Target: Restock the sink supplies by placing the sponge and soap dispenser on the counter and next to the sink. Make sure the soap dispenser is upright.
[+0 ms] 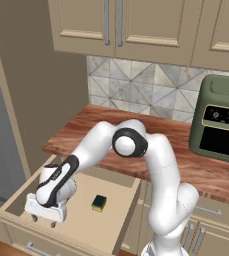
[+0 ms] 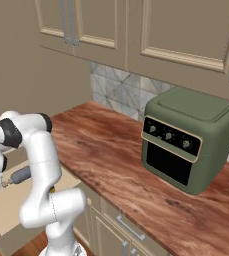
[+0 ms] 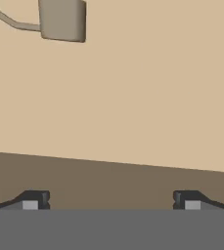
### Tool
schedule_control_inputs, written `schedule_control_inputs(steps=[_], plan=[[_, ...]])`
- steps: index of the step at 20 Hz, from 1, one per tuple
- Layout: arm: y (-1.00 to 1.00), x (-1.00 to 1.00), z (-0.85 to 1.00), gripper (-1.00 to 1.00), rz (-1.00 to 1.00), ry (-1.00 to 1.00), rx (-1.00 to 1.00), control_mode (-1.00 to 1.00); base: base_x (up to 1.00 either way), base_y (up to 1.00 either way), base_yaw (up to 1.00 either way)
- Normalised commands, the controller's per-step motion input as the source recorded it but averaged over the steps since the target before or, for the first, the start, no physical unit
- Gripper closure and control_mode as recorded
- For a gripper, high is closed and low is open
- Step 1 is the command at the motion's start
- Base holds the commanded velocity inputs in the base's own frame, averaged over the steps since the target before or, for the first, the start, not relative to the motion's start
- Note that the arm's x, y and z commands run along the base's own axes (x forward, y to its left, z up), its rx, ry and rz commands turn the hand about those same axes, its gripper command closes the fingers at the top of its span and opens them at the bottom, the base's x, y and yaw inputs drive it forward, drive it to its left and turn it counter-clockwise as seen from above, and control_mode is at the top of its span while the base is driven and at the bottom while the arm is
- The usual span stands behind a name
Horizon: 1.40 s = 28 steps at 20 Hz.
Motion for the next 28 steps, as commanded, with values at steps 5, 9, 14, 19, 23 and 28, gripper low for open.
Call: schedule_control_inputs(steps=[5, 9, 14, 19, 23, 28], plan=[[0.00, 0.78, -0.08, -1.00, 0.00, -0.09, 0.00, -1.00, 0.00, 0.00, 0.00], [0.00, 0.33, -0.20, -1.00, 0.00, -0.14, 0.00, -1.00, 0.00, 0.00, 0.00], [0.00, 0.34, -0.07, -1.00, 0.00, -0.21, 0.00, -1.00, 0.00, 0.00, 0.00], [0.00, 0.15, -0.11, -1.00, 0.00, -0.25, 0.00, -1.00, 0.00, 0.00, 0.00], [0.00, 0.27, -0.12, -1.00, 0.00, -0.19, 0.00, -1.00, 0.00, 0.00, 0.00], [0.00, 0.27, -0.15, -1.00, 0.00, -0.15, 0.00, -1.00, 0.00, 0.00, 0.00]])
